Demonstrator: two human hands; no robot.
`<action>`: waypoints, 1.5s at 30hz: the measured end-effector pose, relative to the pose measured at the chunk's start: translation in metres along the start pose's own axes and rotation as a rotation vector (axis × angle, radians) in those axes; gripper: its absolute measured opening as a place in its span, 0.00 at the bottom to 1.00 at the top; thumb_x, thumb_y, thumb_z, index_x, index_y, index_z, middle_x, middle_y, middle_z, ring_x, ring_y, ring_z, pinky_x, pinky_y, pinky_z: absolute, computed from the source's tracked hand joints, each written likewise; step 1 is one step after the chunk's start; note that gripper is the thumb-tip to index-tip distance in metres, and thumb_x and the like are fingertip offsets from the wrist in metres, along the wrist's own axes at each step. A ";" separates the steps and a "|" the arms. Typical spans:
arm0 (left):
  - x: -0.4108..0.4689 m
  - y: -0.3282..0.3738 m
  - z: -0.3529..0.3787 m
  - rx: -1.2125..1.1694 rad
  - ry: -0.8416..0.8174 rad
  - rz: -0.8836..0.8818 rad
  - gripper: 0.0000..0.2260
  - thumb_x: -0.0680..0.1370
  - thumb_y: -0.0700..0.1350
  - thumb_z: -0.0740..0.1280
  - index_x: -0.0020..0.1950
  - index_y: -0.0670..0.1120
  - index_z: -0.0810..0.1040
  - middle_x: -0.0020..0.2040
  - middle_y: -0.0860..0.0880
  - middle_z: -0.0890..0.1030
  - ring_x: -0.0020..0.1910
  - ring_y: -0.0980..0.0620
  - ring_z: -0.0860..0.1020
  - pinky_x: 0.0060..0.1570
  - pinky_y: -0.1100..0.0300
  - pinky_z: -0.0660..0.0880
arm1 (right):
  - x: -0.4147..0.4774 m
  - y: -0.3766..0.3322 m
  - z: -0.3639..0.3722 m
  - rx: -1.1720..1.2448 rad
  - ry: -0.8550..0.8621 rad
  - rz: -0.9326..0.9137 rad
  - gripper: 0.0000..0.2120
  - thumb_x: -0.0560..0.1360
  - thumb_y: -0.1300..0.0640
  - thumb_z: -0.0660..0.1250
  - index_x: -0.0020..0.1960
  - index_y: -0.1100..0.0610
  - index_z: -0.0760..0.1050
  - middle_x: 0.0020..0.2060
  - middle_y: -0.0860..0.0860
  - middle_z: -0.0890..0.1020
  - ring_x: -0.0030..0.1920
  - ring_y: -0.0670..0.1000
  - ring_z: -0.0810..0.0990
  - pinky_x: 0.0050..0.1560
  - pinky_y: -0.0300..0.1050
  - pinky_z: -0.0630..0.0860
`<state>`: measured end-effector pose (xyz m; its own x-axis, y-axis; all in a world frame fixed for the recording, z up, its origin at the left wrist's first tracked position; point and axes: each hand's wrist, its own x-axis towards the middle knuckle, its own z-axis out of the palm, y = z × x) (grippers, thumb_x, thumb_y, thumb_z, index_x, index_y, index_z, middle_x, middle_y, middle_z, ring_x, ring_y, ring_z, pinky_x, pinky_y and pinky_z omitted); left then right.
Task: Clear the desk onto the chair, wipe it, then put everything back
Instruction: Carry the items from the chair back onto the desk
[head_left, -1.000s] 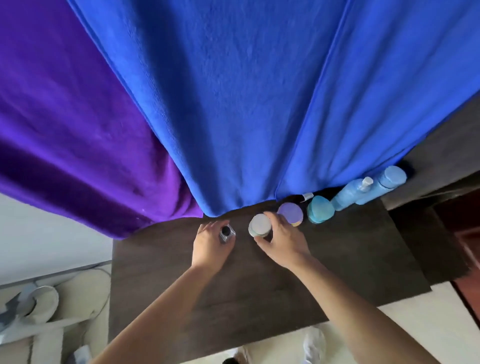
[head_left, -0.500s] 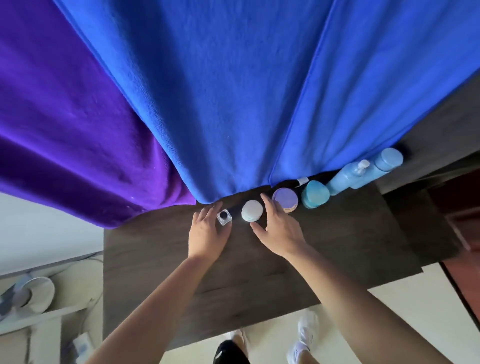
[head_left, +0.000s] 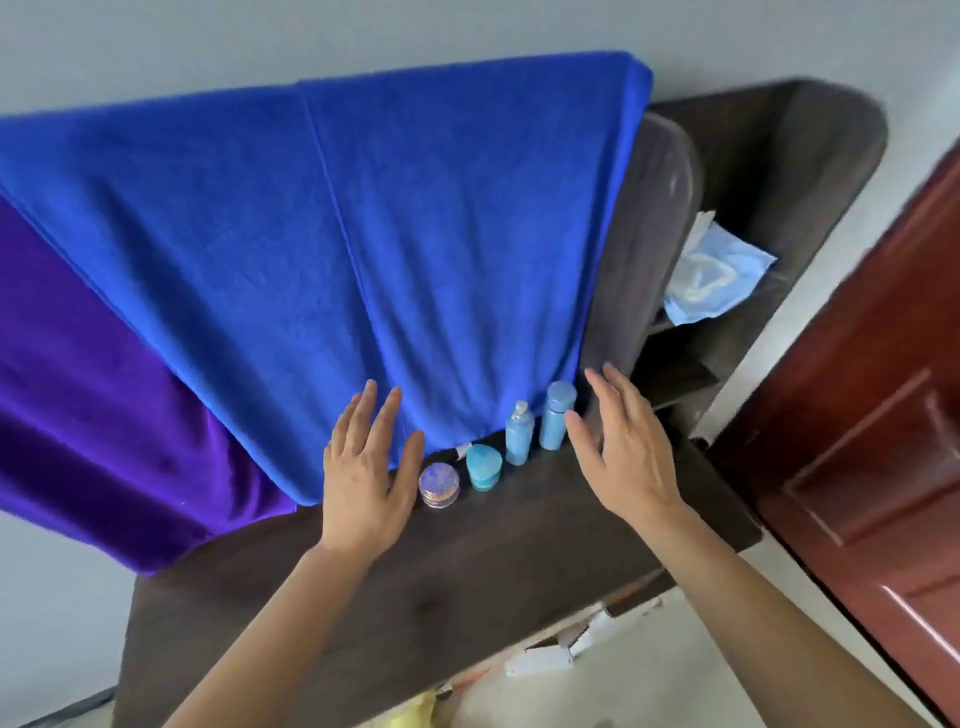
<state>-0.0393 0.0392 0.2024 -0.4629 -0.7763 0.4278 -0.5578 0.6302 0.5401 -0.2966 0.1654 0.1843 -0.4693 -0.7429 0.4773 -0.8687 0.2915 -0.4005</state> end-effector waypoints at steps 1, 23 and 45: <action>0.004 0.016 0.009 -0.017 -0.024 0.043 0.27 0.80 0.56 0.57 0.76 0.44 0.69 0.77 0.42 0.65 0.75 0.39 0.64 0.72 0.45 0.62 | -0.008 0.014 -0.016 -0.039 0.022 0.036 0.28 0.81 0.41 0.58 0.75 0.56 0.67 0.74 0.57 0.69 0.70 0.57 0.71 0.64 0.54 0.72; -0.227 0.472 0.216 -0.541 -0.751 1.168 0.26 0.82 0.57 0.57 0.79 0.49 0.63 0.81 0.46 0.57 0.79 0.45 0.56 0.74 0.50 0.55 | -0.473 0.122 -0.328 -0.592 0.516 1.238 0.28 0.82 0.39 0.53 0.77 0.53 0.65 0.76 0.54 0.67 0.75 0.58 0.66 0.68 0.62 0.71; -0.534 0.847 0.388 -0.387 -1.111 1.344 0.30 0.81 0.61 0.50 0.81 0.54 0.49 0.82 0.50 0.43 0.81 0.49 0.43 0.77 0.47 0.49 | -0.771 0.380 -0.583 -0.531 0.459 1.720 0.32 0.79 0.32 0.50 0.78 0.45 0.54 0.79 0.49 0.60 0.76 0.55 0.63 0.73 0.58 0.67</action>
<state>-0.5317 0.9918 0.1498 -0.7112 0.6924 0.1217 0.6588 0.5960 0.4591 -0.3578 1.2000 0.1201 -0.7009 0.7118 0.0462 0.6399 0.6560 -0.4003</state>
